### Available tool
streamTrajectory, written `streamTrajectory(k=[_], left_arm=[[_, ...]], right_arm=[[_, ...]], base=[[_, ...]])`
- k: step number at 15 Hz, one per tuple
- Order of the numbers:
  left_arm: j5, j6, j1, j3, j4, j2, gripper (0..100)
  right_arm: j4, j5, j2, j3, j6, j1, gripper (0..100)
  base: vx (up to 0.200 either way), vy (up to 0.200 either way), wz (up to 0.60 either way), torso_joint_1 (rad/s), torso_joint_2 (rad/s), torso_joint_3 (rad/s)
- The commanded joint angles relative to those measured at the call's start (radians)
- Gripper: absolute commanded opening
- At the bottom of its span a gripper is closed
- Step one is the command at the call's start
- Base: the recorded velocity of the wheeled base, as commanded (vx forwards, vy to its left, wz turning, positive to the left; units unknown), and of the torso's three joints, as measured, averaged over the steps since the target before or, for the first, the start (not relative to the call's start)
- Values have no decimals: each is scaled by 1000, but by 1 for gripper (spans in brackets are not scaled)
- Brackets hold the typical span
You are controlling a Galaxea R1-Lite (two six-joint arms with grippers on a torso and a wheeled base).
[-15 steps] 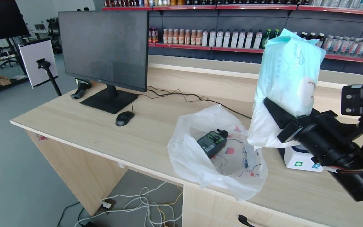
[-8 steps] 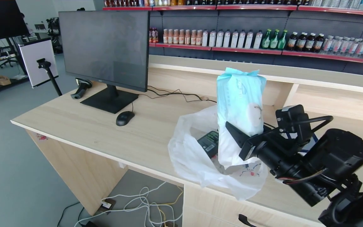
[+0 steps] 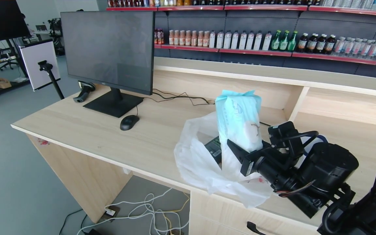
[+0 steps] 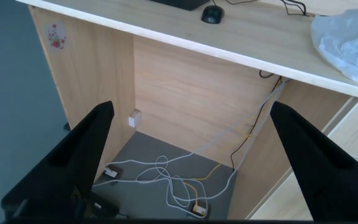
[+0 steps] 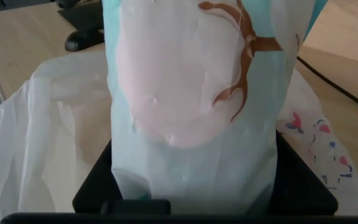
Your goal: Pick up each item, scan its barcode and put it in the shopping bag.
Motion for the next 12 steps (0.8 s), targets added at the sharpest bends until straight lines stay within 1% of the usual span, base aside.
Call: streamTrajectory(k=[1, 12], left_arm=[[0, -1, 0, 0, 0, 0, 100], [0, 1, 0, 0, 0, 0, 100]], right_arm=[[-1, 0, 7, 10, 0, 0, 0], [-1, 0, 93, -30, 1, 13, 0]], base=[[0, 0, 0, 0, 0, 0], [0, 0, 0, 0, 0, 0]])
